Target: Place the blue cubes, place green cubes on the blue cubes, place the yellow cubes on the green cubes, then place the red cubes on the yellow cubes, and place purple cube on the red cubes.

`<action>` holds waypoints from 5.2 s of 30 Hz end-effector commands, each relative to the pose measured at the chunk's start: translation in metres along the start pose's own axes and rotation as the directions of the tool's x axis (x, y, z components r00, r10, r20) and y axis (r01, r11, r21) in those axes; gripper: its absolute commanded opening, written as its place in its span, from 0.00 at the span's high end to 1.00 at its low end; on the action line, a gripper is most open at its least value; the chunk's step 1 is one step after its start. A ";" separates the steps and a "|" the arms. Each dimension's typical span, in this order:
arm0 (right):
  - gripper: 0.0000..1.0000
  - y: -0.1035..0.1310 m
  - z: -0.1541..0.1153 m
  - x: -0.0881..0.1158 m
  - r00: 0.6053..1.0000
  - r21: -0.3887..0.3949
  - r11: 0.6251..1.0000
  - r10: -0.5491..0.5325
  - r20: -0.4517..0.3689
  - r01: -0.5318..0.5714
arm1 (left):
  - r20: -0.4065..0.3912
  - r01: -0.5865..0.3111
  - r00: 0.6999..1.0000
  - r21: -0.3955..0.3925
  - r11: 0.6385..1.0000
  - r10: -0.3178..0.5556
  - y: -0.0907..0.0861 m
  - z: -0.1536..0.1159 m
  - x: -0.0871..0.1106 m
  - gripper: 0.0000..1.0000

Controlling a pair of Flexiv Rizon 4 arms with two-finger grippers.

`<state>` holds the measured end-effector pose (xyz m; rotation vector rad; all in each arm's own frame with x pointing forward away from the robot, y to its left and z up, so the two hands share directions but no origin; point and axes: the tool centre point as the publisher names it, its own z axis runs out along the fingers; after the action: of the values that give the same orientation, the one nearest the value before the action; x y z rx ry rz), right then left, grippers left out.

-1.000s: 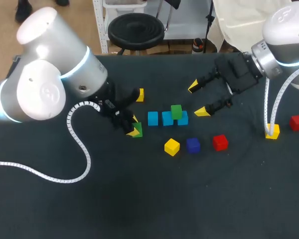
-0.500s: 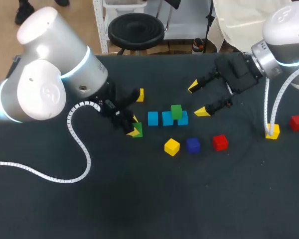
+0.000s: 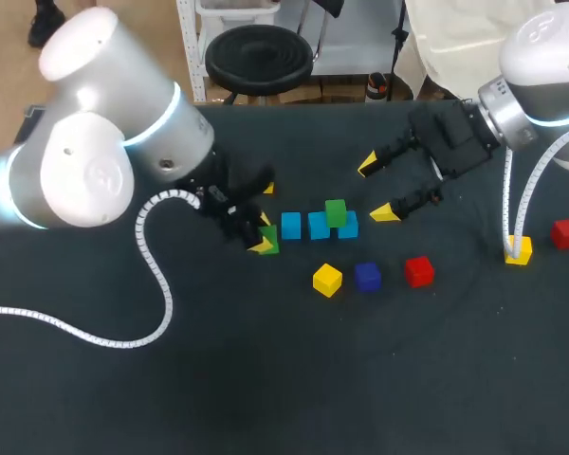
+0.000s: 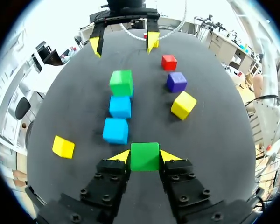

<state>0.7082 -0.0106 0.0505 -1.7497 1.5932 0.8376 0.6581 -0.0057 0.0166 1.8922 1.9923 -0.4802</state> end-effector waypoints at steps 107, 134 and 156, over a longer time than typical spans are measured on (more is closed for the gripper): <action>0.00 0.001 0.000 0.000 1.000 0.002 1.000 -0.001 0.001 0.001 | -0.024 0.053 0.998 -0.014 0.998 -0.054 0.032 0.014 -0.057 1.00; 0.00 0.001 0.000 0.000 1.000 0.002 1.000 -0.001 0.001 0.001 | -0.035 0.016 0.999 -0.047 0.999 -0.018 0.035 0.014 -0.055 1.00; 0.00 0.001 0.000 0.000 1.000 0.002 1.000 -0.001 0.001 0.001 | -0.031 0.020 0.999 -0.051 0.999 -0.021 0.038 0.015 -0.054 1.00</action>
<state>0.7081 -0.0105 0.0505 -1.7496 1.5932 0.8377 0.6982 -0.0590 0.0277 1.8619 2.0255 -0.4055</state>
